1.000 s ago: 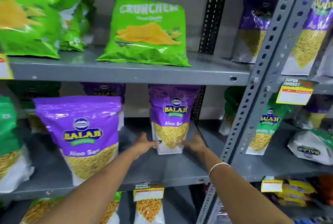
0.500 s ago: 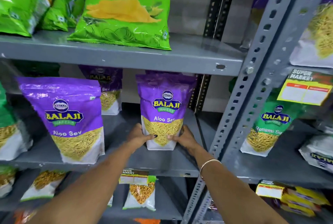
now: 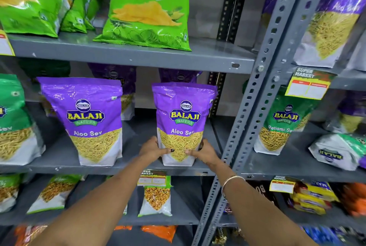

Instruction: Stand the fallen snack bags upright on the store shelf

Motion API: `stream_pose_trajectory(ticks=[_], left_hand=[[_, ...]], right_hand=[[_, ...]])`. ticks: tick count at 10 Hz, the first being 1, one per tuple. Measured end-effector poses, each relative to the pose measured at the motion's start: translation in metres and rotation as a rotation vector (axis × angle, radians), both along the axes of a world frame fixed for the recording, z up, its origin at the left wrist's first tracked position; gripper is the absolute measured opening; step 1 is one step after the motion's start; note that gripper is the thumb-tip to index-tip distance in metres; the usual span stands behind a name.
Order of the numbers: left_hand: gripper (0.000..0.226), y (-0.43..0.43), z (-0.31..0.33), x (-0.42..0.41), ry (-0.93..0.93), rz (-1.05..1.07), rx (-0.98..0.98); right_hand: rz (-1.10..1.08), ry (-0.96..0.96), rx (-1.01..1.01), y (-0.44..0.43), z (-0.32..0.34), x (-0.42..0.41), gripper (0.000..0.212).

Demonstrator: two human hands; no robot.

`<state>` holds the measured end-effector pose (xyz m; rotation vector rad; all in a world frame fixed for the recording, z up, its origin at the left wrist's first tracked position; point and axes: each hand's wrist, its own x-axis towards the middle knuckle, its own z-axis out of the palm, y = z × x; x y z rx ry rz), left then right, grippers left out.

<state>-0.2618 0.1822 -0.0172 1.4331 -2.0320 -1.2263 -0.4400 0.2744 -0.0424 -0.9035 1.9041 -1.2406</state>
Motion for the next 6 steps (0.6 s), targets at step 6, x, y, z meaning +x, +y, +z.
stream_pose_trajectory(ticks=[6], left_hand=[[0.072, 0.013, 0.012, 0.017, -0.085, 0.030, -0.570]], right_hand=[[-0.174, 0.531, -0.206, 0.021, 0.049, 0.033, 0.099]])
